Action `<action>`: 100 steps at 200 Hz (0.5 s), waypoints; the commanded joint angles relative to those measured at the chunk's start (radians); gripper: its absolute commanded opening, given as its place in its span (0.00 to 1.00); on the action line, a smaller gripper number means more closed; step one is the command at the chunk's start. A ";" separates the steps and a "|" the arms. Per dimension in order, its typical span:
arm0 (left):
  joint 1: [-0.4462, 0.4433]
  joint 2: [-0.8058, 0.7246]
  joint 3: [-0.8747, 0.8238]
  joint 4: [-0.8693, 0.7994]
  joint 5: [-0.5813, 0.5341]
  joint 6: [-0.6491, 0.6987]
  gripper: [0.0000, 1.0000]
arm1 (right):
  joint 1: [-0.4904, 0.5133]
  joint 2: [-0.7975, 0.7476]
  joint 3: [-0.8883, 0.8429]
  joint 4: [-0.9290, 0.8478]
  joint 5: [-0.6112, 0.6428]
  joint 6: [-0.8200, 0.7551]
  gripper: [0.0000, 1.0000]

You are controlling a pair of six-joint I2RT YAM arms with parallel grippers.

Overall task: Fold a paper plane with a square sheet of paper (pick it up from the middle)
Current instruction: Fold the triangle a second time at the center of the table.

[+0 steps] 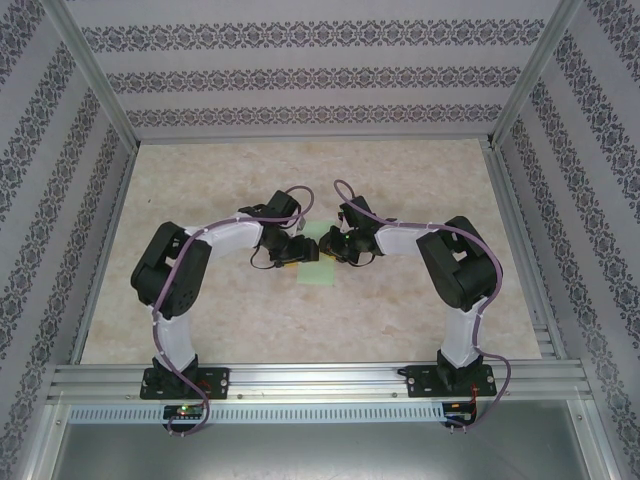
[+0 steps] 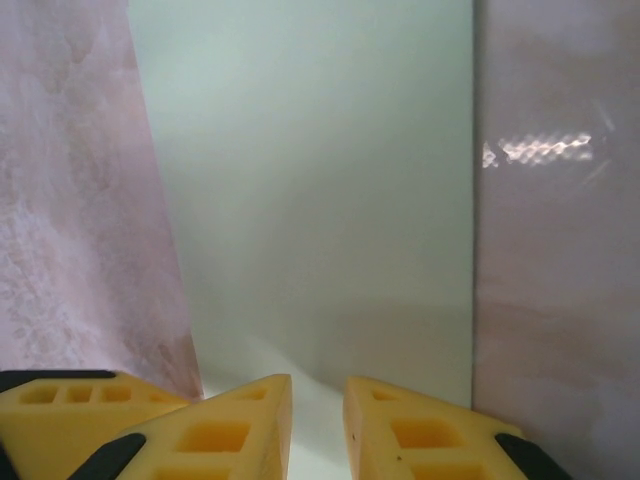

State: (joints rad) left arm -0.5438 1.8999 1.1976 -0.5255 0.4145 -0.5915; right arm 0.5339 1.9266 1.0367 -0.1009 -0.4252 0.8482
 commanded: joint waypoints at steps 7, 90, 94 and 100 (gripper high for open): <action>-0.011 0.036 0.042 -0.054 -0.030 0.036 0.63 | -0.009 0.040 -0.042 -0.043 0.047 0.008 0.23; -0.026 0.050 0.057 -0.031 0.059 0.038 0.61 | -0.017 0.051 -0.049 -0.039 0.046 0.006 0.23; -0.027 0.051 0.058 -0.031 0.062 0.038 0.61 | -0.017 0.052 -0.048 -0.039 0.046 0.007 0.23; -0.027 0.049 0.058 -0.031 0.065 0.039 0.60 | -0.018 0.052 -0.049 -0.039 0.047 0.008 0.23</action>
State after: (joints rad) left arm -0.5446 1.9236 1.2316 -0.5625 0.4202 -0.5793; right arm 0.5274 1.9266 1.0264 -0.0834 -0.4404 0.8482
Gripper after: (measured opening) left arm 0.610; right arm 0.226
